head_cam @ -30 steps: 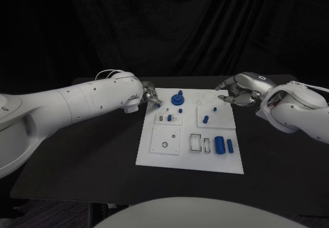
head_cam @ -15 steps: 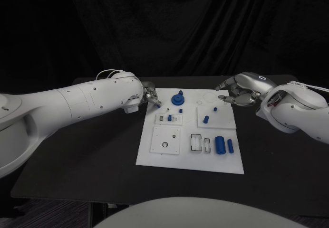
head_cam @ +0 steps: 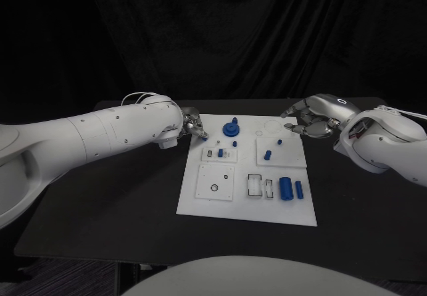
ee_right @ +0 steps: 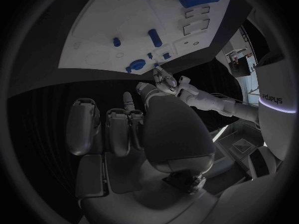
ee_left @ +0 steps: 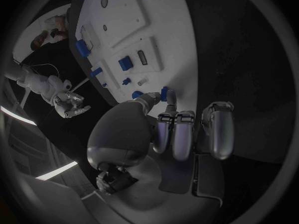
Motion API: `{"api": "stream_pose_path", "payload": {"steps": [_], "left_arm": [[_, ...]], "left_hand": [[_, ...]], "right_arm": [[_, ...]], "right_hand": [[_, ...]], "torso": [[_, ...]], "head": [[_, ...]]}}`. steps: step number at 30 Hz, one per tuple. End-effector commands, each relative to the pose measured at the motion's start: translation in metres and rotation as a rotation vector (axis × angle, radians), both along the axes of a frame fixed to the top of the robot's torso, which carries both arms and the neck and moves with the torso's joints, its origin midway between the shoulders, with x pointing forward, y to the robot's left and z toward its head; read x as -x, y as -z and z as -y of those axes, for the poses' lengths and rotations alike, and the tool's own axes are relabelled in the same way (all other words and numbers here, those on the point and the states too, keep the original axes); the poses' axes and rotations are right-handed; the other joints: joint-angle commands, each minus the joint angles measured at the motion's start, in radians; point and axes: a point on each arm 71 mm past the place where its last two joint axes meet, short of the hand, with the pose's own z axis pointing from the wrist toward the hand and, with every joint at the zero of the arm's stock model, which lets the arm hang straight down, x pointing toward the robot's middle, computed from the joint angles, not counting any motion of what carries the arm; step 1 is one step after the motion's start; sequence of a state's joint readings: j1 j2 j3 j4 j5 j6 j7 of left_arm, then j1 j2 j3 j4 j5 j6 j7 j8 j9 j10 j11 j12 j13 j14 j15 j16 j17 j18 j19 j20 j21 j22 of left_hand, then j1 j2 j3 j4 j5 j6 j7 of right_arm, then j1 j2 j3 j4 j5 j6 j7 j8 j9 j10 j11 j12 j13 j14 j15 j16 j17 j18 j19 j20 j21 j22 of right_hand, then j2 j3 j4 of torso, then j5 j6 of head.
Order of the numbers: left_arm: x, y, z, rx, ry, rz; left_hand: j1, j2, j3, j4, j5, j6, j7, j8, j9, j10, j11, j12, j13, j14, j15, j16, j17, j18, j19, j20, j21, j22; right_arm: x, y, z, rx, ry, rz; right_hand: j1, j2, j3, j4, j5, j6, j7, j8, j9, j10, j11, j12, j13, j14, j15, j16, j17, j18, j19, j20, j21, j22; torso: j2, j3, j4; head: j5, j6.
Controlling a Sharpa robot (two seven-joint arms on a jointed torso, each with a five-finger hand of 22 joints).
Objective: Assemble the parts on the task board
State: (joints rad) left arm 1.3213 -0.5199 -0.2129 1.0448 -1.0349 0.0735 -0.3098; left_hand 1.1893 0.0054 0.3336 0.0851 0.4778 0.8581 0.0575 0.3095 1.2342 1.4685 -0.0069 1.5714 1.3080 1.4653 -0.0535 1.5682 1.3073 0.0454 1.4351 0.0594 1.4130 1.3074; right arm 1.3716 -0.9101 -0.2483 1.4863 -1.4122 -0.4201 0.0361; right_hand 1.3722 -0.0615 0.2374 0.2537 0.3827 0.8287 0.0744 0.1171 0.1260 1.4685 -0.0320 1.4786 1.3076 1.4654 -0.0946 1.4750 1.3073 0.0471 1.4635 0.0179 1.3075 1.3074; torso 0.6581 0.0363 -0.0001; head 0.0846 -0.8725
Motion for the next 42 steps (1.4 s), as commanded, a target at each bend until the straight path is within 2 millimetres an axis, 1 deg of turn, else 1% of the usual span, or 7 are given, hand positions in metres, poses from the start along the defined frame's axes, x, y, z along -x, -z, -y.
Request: {"api": "stream_pose_path", "payload": {"steps": [1,7,10,15,25,36,42], "left_arm": [[0.002,-0.004,0.001,0.045,0.004,0.062],[0.013,-0.010,-0.004,0.080,0.002,0.101],[0.019,-0.013,-0.008,0.080,-0.011,0.103],[0.031,-0.016,-0.012,0.077,-0.020,0.091],[0.053,-0.019,-0.008,0.094,0.002,0.070],[0.056,-0.015,0.000,0.087,0.027,0.044],[0.055,-0.011,0.003,0.077,0.034,0.026]], "left_hand": [[-0.001,-0.009,0.018,-0.004,0.010,0.005,-0.004,0.003,0.004,0.102,-0.008,-0.001,0.263,0.106,-0.005,0.003,0.263,0.004,0.003,-0.005,-0.005,0.166],[-0.015,-0.021,0.043,-0.008,0.028,0.017,-0.007,0.011,0.009,0.102,-0.010,-0.001,0.263,0.106,-0.007,0.003,0.263,0.004,0.004,-0.006,-0.006,0.167],[-0.026,-0.025,0.048,-0.005,0.028,0.022,-0.008,0.012,0.009,0.102,-0.011,-0.001,0.263,0.106,-0.008,0.003,0.263,0.004,0.002,-0.007,-0.009,0.166],[-0.036,-0.031,0.058,-0.004,0.028,0.031,-0.010,0.012,0.007,0.102,-0.013,-0.001,0.263,0.106,-0.010,0.003,0.263,0.005,0.001,-0.008,-0.011,0.166],[-0.042,-0.032,0.064,-0.003,0.026,0.035,-0.011,0.012,0.005,0.102,-0.014,-0.001,0.263,0.106,-0.010,0.003,0.263,0.006,0.000,-0.009,-0.014,0.165],[-0.051,-0.030,0.074,-0.001,0.014,0.036,-0.011,0.009,0.001,0.102,-0.014,-0.001,0.263,0.106,-0.011,0.003,0.263,0.006,-0.003,-0.010,-0.018,0.163],[-0.052,-0.029,0.077,-0.001,0.013,0.035,-0.010,0.008,0.001,0.102,-0.014,-0.001,0.263,0.106,-0.011,0.003,0.263,0.007,-0.004,-0.010,-0.021,0.162]], "right_arm": [[0.000,0.001,0.003,0.003,0.024,-0.005],[0.000,0.001,0.005,0.005,0.029,-0.007],[0.000,0.001,0.004,0.006,0.029,-0.008],[0.000,0.001,0.005,0.007,0.032,-0.010],[0.000,0.002,0.009,0.012,0.040,-0.015],[-0.001,0.002,0.008,0.014,0.038,-0.018],[-0.001,0.003,0.008,0.015,0.037,-0.020]], "right_hand": [[0.002,0.008,0.006,-0.002,0.002,0.007,-0.003,-0.005,-0.001,0.013,0.006,-0.007,0.109,0.072,0.008,-0.004,0.104,0.011,-0.002,0.008,-0.005,0.186],[0.002,0.008,0.007,-0.002,0.002,0.008,-0.003,-0.005,-0.001,0.013,0.006,-0.007,0.108,0.072,0.008,-0.005,0.103,0.011,-0.002,0.008,-0.005,0.186],[0.002,0.008,0.007,-0.002,0.002,0.008,-0.003,-0.005,-0.001,0.013,0.006,-0.007,0.108,0.072,0.008,-0.005,0.103,0.011,-0.002,0.008,-0.005,0.186],[0.002,0.008,0.007,-0.002,0.002,0.008,-0.003,-0.005,-0.001,0.013,0.006,-0.007,0.108,0.072,0.008,-0.005,0.103,0.011,-0.002,0.008,-0.005,0.186],[0.002,0.009,0.007,-0.002,0.002,0.008,-0.003,-0.005,-0.002,0.013,0.006,-0.008,0.108,0.072,0.008,-0.005,0.102,0.011,-0.002,0.008,-0.006,0.186],[0.002,0.009,0.008,-0.003,0.002,0.009,-0.003,-0.006,-0.002,0.011,0.006,-0.010,0.104,0.072,0.008,-0.006,0.100,0.012,-0.003,0.009,-0.009,0.185],[0.002,0.009,0.008,-0.003,0.002,0.009,-0.003,-0.006,-0.002,0.011,0.006,-0.010,0.104,0.072,0.008,-0.006,0.100,0.012,-0.003,0.009,-0.009,0.185]], "torso": [[-0.001,0.0004,0.0007],[0.000,0.0000,-0.0001],[-0.001,-0.0001,-0.0002],[-0.001,0.0006,0.0031],[0.000,-0.0001,0.0010],[0.000,-0.0026,0.0002],[-0.001,-0.0004,-0.0008]], "head": [[0.000,0.000],[0.003,0.000],[0.001,0.000],[-0.003,0.000],[0.000,0.000],[0.002,0.000],[0.005,0.000]]}}
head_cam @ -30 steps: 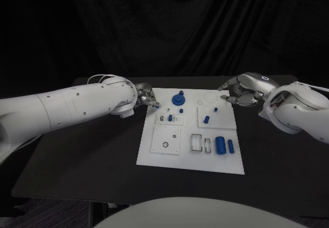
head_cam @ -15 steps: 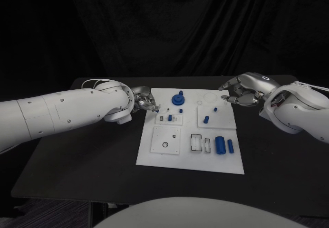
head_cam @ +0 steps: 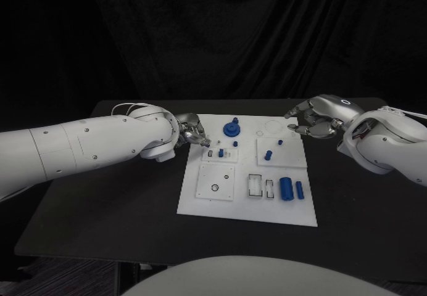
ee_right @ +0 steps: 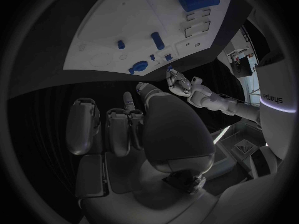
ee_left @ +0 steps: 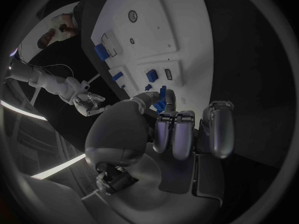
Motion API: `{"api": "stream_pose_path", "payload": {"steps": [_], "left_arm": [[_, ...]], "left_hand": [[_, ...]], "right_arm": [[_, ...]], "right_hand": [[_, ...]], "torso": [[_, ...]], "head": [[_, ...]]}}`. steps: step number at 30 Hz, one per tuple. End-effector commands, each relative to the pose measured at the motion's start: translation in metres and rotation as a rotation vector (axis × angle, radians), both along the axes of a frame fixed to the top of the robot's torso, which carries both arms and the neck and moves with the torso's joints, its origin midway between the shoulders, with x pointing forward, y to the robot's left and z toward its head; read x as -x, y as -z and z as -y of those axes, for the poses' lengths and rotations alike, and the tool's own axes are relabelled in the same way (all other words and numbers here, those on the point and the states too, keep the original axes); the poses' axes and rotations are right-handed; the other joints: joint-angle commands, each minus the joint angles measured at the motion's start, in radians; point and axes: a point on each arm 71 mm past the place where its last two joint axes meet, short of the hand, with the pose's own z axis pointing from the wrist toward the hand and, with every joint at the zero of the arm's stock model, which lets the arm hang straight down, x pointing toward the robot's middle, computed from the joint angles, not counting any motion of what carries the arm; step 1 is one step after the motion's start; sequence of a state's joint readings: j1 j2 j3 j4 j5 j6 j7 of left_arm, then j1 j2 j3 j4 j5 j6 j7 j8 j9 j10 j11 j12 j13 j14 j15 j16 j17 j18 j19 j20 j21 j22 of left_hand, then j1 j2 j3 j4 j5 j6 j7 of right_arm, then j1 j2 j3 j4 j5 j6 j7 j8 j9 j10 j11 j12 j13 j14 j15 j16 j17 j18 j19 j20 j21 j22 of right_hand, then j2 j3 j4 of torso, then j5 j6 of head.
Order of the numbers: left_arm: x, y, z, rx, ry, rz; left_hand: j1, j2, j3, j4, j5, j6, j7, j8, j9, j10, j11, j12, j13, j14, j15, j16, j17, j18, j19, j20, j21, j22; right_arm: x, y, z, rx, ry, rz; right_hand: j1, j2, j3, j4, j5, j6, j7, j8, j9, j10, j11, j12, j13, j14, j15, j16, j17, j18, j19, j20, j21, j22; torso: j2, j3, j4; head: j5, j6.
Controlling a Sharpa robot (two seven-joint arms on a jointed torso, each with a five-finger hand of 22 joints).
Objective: Assemble the parts on the task board
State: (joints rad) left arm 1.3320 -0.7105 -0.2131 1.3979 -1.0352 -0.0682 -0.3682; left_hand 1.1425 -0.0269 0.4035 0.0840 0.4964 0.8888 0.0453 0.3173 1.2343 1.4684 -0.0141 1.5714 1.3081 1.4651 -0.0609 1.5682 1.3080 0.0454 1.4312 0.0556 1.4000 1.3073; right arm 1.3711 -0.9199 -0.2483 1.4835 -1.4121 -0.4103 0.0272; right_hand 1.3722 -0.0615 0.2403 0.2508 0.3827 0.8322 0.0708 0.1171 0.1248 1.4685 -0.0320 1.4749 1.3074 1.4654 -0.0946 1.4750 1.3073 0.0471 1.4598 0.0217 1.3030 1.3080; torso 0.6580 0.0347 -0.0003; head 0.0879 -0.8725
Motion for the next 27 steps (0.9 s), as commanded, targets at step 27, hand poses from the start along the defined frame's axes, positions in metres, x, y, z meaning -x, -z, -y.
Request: {"api": "stream_pose_path", "payload": {"steps": [27], "left_arm": [[0.003,0.014,0.011,-0.037,0.057,-0.081]], "left_hand": [[-0.006,0.008,0.017,-0.001,-0.010,0.003,0.002,-0.002,-0.001,0.102,-0.007,-0.001,0.263,0.106,-0.004,0.003,0.263,0.008,-0.005,-0.007,-0.013,0.160]], "right_arm": [[0.000,0.002,0.000,0.006,0.016,-0.011]], "right_hand": [[0.003,0.009,0.006,-0.001,0.002,0.006,0.001,-0.006,-0.002,0.010,0.006,-0.007,0.103,0.071,0.009,-0.007,0.099,0.012,0.000,0.005,-0.006,0.184]], "torso": [[0.001,0.0013,-0.0007]], "head": [[0.004,0.000]]}}
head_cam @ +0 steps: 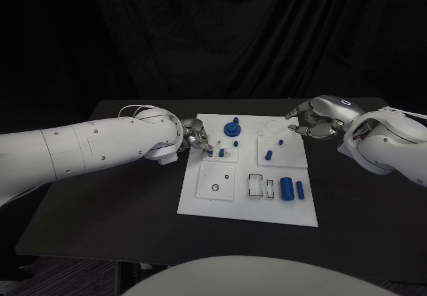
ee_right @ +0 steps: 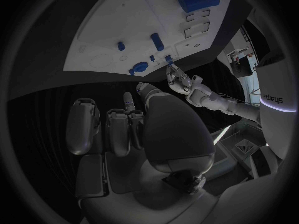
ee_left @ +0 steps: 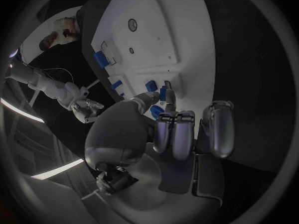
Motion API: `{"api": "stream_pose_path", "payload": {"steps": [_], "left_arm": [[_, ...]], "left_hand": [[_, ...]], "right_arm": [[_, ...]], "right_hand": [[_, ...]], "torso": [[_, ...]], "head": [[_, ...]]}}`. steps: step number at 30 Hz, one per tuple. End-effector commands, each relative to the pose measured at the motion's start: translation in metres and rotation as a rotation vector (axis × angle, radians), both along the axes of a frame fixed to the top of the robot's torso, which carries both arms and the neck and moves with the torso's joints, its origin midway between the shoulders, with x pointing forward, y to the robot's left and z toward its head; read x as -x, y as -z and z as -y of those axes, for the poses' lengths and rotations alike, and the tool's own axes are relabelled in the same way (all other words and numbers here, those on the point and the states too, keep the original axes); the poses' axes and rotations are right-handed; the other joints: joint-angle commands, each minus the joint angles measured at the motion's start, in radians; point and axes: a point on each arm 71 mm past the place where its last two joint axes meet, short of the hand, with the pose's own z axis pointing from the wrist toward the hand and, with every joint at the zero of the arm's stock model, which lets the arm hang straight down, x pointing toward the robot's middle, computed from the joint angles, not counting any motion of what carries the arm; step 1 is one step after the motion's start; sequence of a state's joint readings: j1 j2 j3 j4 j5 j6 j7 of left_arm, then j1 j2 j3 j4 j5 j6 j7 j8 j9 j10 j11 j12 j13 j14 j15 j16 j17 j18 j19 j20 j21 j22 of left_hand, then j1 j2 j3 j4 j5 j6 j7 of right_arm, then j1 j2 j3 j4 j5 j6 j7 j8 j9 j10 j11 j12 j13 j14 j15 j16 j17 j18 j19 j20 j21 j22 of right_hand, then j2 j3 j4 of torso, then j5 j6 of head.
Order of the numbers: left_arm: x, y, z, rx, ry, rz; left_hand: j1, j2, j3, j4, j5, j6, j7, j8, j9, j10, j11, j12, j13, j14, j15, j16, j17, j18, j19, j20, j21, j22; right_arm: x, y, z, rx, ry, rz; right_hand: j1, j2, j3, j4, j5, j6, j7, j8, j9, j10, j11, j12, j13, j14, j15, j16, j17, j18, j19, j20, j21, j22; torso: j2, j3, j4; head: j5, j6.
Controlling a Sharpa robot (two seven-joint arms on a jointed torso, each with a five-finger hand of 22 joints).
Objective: Assemble the parts on the task board
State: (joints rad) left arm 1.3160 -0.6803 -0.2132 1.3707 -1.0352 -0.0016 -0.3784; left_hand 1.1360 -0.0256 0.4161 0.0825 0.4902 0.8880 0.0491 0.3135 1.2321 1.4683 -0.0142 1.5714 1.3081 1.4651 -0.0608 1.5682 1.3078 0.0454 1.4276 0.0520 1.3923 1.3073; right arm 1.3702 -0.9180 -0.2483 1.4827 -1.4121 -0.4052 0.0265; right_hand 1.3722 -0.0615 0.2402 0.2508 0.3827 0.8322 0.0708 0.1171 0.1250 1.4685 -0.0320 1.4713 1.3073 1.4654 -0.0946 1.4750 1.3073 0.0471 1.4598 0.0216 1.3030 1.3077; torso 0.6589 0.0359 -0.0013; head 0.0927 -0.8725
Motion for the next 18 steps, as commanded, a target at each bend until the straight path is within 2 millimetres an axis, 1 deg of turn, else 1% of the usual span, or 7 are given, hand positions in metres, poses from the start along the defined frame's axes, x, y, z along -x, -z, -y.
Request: {"api": "stream_pose_path", "payload": {"steps": [1,18], "left_arm": [[0.0016,0.0026,0.0024,-0.004,0.022,-0.018],[0.0007,0.0081,0.0008,-0.003,0.014,-0.020]], "left_hand": [[0.000,0.006,0.004,0.000,-0.004,0.004,-0.001,0.002,0.002,0.102,-0.007,-0.001,0.263,0.106,-0.004,0.003,0.263,0.008,-0.001,-0.003,-0.006,0.160],[0.000,0.007,0.010,-0.002,-0.004,0.002,-0.001,0.001,0.001,0.102,-0.006,-0.001,0.263,0.106,-0.004,0.003,0.263,0.010,-0.005,-0.003,-0.011,0.158]], "right_arm": [[-0.0002,0.0013,0.0009,0.004,0.017,-0.006],[-0.0001,0.0014,0.0007,0.004,0.016,-0.006]], "right_hand": [[0.004,0.010,0.007,-0.002,0.002,0.006,0.001,-0.007,-0.003,0.010,0.006,-0.004,0.103,0.071,0.009,-0.007,0.099,0.012,0.000,0.005,-0.006,0.185],[0.004,0.010,0.007,-0.002,0.002,0.006,0.001,-0.007,-0.003,0.010,0.006,-0.004,0.103,0.071,0.009,-0.007,0.099,0.012,0.000,0.005,-0.006,0.185]], "torso": [[0.000,0.0003,0.0004],[0.000,-0.0001,-0.0001]], "head": [[-0.001,0.000],[0.000,0.000]]}}
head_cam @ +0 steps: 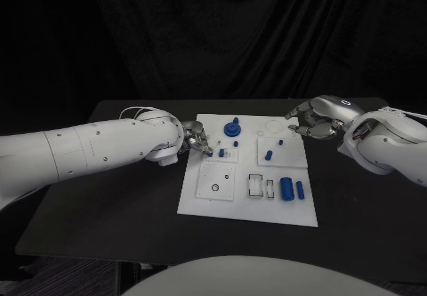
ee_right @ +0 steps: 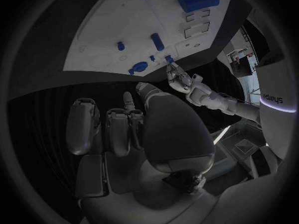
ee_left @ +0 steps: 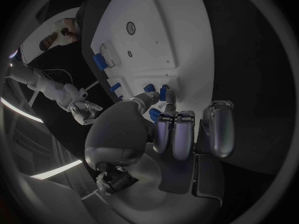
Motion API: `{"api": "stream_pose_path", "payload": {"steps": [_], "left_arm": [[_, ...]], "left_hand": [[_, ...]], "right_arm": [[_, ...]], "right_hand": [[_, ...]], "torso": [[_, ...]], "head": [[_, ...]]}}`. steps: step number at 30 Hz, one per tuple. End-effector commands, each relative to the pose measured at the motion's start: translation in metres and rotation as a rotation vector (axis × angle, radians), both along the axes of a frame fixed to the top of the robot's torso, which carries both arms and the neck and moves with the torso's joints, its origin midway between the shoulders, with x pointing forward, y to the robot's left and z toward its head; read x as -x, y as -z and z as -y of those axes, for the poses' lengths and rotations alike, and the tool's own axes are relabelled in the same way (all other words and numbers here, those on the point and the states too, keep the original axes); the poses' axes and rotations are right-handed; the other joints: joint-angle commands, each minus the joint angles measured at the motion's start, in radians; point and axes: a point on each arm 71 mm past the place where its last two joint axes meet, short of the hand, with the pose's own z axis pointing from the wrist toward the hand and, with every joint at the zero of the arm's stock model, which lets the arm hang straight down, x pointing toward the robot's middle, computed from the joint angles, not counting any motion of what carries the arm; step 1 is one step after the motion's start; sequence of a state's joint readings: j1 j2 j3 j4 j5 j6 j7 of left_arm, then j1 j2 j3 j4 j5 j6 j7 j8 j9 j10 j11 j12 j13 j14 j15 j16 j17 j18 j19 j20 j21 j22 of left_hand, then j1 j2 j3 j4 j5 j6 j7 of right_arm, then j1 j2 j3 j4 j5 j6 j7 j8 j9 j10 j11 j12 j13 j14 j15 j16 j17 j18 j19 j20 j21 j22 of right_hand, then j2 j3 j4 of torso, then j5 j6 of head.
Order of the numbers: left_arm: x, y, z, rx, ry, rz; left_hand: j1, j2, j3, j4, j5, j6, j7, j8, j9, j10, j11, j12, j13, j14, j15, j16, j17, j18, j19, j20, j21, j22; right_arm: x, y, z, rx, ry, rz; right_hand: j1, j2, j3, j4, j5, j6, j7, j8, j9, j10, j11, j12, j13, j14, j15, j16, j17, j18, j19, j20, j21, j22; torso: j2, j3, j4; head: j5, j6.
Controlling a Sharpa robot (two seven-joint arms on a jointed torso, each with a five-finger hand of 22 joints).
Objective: Assemble the parts on the task board
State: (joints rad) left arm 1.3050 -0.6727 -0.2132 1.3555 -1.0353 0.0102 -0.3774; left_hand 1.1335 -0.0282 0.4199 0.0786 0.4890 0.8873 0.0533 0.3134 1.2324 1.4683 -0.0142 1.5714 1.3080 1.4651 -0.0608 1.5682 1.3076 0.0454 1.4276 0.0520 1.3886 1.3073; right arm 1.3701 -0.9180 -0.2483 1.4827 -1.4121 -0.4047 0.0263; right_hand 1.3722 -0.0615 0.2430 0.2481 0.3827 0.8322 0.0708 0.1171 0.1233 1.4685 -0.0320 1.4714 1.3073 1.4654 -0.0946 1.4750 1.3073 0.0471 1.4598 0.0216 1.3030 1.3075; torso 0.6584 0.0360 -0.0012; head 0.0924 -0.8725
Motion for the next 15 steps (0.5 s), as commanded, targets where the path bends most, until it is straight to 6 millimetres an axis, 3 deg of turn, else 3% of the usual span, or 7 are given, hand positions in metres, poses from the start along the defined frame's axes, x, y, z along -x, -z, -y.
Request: {"api": "stream_pose_path", "payload": {"steps": [1,15], "left_arm": [[0.0004,0.0020,0.0009,0.004,0.011,-0.003],[-0.0003,0.0038,0.0002,0.006,0.007,-0.001]], "left_hand": [[0.003,0.010,0.006,0.001,-0.003,0.002,-0.005,0.001,0.001,0.102,-0.006,-0.001,0.263,0.106,-0.004,0.003,0.263,0.010,-0.005,-0.003,-0.007,0.158],[0.002,0.010,0.008,0.001,-0.004,0.001,-0.004,0.000,0.001,0.102,-0.006,-0.001,0.263,0.106,-0.003,0.003,0.263,0.010,-0.006,-0.003,-0.008,0.157]], "right_arm": [[-0.0002,0.0013,0.0007,0.003,0.016,-0.006],[0.0000,0.0015,0.0012,0.005,0.017,-0.009]], "right_hand": [[0.004,0.010,0.004,0.001,0.002,0.006,0.001,-0.007,-0.001,0.010,0.006,-0.004,0.103,0.071,0.009,-0.007,0.099,0.012,0.000,0.005,-0.006,0.185],[0.004,0.010,0.004,0.001,0.002,0.006,0.001,-0.007,-0.001,0.010,0.006,-0.004,0.103,0.071,0.009,-0.007,0.099,0.012,0.000,0.005,-0.006,0.185]], "torso": [[0.001,-0.0003,-0.0003],[0.000,-0.0002,0.0005]], "head": [[0.000,0.000],[0.002,0.000]]}}
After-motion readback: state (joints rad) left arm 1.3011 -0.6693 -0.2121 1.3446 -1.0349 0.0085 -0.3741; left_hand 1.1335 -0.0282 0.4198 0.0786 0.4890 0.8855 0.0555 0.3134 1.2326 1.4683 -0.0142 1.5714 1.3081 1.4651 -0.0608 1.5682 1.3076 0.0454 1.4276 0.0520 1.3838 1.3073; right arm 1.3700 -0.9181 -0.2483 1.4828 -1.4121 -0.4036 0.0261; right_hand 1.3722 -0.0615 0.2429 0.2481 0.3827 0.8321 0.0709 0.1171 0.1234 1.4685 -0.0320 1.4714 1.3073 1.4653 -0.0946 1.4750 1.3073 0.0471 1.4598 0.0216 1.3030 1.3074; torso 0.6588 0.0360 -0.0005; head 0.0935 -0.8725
